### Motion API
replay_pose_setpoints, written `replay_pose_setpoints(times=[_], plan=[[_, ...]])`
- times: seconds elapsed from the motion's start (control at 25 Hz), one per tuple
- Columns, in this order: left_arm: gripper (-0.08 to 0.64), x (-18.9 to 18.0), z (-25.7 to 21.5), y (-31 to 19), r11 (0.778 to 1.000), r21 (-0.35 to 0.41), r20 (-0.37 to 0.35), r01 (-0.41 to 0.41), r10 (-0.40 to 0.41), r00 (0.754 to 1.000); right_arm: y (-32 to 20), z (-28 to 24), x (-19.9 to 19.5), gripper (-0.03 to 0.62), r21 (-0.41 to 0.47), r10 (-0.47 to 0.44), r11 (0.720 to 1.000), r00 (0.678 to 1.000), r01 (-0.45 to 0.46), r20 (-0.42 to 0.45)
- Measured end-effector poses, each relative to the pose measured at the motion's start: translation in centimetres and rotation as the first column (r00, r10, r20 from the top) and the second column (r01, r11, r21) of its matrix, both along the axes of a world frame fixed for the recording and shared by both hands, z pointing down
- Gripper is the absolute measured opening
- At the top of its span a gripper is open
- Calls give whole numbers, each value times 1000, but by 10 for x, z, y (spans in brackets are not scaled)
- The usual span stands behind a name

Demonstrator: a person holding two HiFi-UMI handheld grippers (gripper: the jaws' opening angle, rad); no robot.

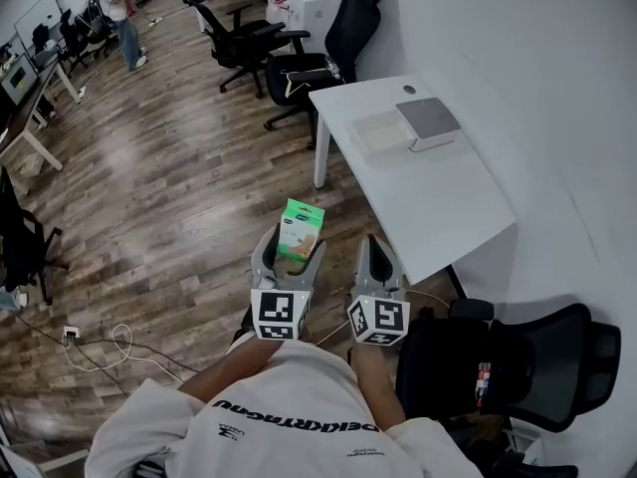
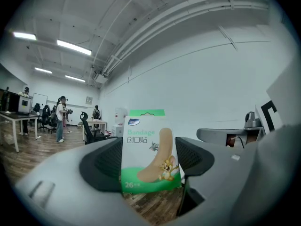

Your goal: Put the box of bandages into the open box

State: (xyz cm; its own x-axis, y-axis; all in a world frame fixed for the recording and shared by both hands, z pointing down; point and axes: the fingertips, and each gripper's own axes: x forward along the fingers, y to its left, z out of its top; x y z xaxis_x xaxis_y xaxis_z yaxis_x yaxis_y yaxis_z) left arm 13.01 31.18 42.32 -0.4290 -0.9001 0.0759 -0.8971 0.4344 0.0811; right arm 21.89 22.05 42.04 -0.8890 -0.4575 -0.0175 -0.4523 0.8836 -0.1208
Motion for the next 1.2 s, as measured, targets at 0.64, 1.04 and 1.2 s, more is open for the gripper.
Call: replay_pose_setpoints(times=[0.64,1.04,1.2], plan=[[360,-117,9,-78,996,-12,-13,-90,90,996,-67,14,-113,-3,-24,78,997,997,-78,-22],[360,-207,9,-139,981,-47,-16,-190,189,982,-127,11,-189,-3,-49,208,977,977,-209,-39],[360,-235,5,-159,971,-51,-16,-234,233,972,-142,5,-215,-3,-47,251,966,967,-253,-50]])
